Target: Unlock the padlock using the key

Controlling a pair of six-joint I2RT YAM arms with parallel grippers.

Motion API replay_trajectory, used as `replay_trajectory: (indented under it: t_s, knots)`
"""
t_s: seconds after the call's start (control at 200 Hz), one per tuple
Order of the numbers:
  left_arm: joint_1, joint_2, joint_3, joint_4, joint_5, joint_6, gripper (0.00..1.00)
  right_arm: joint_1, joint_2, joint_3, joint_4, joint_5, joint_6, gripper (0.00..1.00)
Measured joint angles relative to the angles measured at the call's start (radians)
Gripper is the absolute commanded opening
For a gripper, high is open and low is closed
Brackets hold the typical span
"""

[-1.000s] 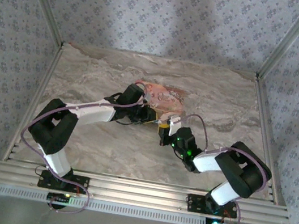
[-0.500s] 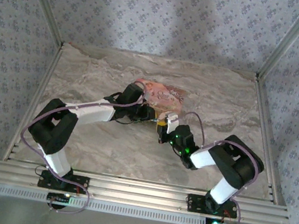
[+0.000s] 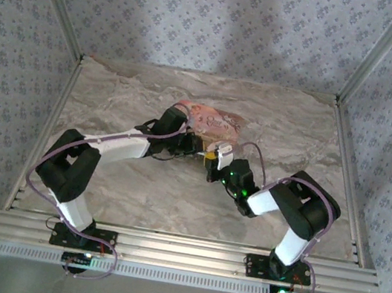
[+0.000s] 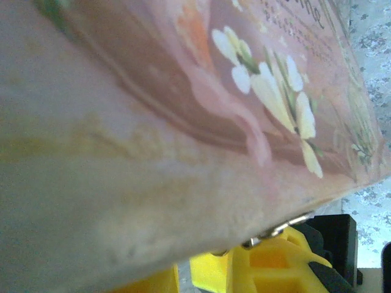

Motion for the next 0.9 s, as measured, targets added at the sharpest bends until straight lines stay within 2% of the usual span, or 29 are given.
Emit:
replay_trajectory:
  t_s: [0.48, 0.899]
  knots:
    - [0.007, -0.006, 0.000, 0.008, -0.027, -0.007, 0.18, -0.012, 0.011, 0.038, -0.028, -0.029, 0.001, 0.00]
    - [-0.010, 0.064, 0.000, 0.008, 0.023, -0.007, 0.18, 0.007, 0.069, -0.049, 0.075, 0.000, 0.049, 0.00]
